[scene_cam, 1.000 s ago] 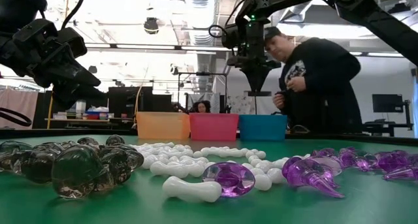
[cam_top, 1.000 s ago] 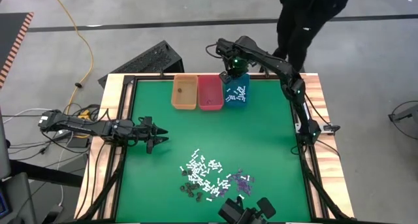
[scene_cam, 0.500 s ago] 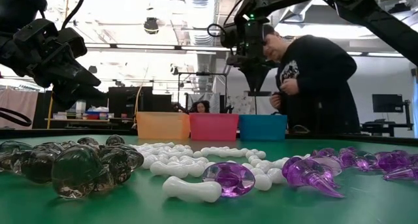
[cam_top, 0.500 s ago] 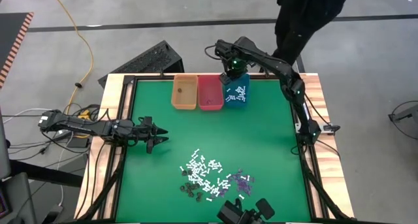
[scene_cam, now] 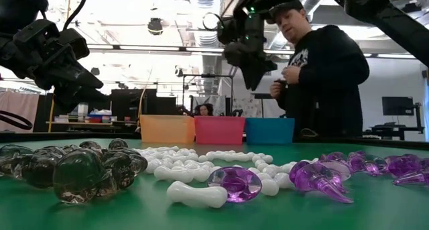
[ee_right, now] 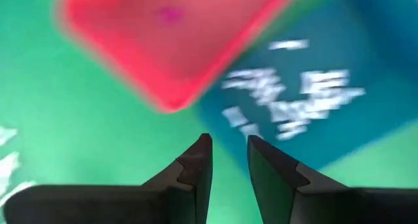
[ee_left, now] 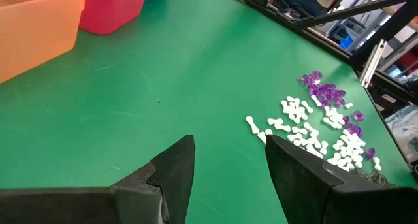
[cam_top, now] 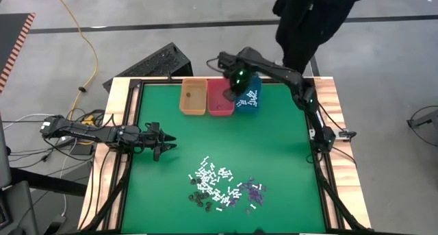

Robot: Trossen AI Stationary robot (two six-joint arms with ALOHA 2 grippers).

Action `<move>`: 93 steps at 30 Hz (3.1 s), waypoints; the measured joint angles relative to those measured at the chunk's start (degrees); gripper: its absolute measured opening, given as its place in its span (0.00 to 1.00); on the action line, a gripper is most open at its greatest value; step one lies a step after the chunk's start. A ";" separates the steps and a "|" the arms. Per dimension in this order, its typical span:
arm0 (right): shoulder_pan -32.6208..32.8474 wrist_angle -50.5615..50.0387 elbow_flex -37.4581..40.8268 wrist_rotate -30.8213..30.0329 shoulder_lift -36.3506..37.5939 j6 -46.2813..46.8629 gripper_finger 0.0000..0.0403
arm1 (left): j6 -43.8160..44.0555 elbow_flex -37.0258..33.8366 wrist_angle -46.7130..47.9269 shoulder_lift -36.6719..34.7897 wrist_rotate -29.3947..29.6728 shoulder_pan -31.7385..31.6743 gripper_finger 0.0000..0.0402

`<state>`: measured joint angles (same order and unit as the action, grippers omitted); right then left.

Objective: Sort Halloween decoration
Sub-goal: Put the white bone toy into the blue bin

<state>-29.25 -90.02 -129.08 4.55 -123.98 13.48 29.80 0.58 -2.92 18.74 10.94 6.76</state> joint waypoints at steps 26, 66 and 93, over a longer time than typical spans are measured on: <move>33.99 23.11 -0.05 3.04 -0.42 -31.28 0.32 | -0.02 -0.02 0.22 0.02 -1.14 0.00 0.45; 33.22 30.44 -0.22 1.63 -19.43 -38.41 0.29 | -0.63 -0.01 0.42 0.76 -1.70 0.02 0.45; 30.98 22.09 0.01 1.77 -11.51 -34.47 0.05 | 0.02 0.00 0.42 0.74 -1.75 0.00 0.45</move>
<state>1.73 -67.93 -129.07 6.32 -135.49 -20.99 29.82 0.58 -2.50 19.49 9.19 6.76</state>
